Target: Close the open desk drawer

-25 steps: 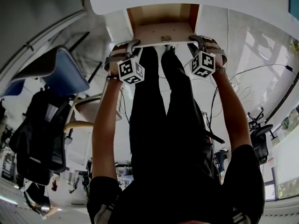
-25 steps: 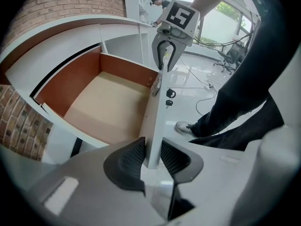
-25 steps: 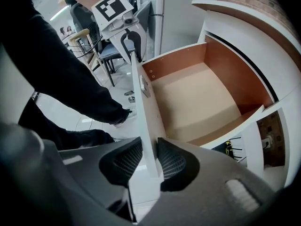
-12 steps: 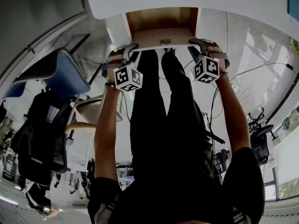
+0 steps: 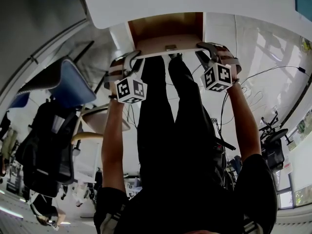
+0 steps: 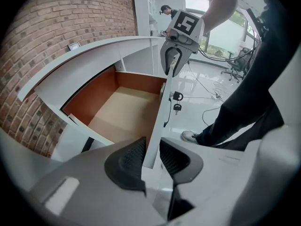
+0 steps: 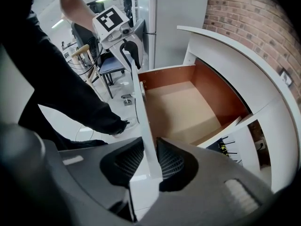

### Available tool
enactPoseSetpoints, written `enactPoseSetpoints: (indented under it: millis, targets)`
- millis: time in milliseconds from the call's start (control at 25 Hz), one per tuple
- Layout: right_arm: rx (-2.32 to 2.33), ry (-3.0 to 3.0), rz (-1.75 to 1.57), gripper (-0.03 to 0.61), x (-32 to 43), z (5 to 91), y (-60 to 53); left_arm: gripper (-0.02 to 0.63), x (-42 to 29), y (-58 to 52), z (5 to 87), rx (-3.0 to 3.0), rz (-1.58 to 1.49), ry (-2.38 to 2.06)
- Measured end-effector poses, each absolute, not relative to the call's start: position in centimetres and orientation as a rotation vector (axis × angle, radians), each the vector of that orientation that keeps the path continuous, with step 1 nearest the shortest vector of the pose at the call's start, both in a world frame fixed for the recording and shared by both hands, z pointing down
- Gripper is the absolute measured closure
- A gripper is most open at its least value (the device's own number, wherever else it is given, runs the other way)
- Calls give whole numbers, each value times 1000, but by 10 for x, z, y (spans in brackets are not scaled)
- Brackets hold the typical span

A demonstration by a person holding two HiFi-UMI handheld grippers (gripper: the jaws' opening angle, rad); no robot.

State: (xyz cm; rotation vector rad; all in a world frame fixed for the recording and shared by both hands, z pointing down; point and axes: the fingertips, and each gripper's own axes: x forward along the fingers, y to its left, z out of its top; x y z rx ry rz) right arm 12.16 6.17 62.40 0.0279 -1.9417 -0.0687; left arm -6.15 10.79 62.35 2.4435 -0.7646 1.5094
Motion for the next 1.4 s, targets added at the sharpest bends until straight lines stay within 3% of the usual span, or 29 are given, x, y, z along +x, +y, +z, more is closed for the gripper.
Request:
enactPoseSetpoints:
  millis: [1400]
  targets:
    - [71,-1977,-88,485,99,592,10,491,-84,55,591,2434,1458,-847]
